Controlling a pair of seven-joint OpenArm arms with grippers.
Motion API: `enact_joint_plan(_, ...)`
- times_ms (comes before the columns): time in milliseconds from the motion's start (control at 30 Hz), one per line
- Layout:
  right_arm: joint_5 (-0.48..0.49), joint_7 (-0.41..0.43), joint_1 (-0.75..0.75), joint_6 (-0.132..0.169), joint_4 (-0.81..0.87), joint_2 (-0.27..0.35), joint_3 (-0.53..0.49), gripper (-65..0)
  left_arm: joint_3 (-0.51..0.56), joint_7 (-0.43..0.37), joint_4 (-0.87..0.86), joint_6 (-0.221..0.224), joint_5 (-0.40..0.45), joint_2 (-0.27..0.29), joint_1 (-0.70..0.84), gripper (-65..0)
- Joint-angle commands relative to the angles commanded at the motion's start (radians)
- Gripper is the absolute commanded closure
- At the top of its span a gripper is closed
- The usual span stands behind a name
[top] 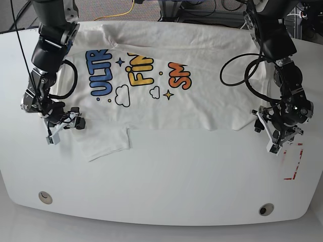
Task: Layout the t-shirt on the table in an organized manner, then fold the t-shirt properly
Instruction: 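Open both grippers and move them down to the shirt's middle, then pinch the shirt body with both grippers at mid-height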
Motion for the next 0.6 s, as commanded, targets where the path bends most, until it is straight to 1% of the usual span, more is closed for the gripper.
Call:
enact_joint_plan(33, 0.0, 0.0, 0.0, 0.0, 0.0, 0.0, 0.0, -14.1, 0.0, -0.008, -0.023, 0.0, 0.0, 0.0, -0.003, -36.7)
enact_joint_plan(133, 0.0, 0.0, -0.002, 0.0, 0.0, 0.0, 0.0, -4.6, 0.0, -0.048, -0.08, 0.0, 0.0, 0.0, -0.006, -36.7)
enact_joint_plan(233, 0.0, 0.0, -0.002, 0.0, 0.0, 0.0, 0.0, -4.1, 0.003, -0.095, -0.126, 0.0, -0.003, 0.0, -0.006, -36.7)
enact_joint_plan(367, 0.0, 0.0, -0.003, 0.0, 0.0, 0.0, 0.0, -4.1, 0.005, -0.129, -0.189, 0.0, -0.005, 0.003, -0.006, -36.7)
enact_joint_plan(433, 0.0, 0.0, -0.003, 0.0, 0.0, 0.0, 0.0, -4.1, 0.005, -0.132, -0.212, 0.0, -0.005, 0.018, -0.006, -36.7)
enact_joint_plan(600, 0.0, 0.0, -0.005, 0.0, 0.0, 0.002, 0.0, -4.1, 0.006, -0.126, -0.215, 0.0, -0.006, 0.032, -0.005, -36.7)
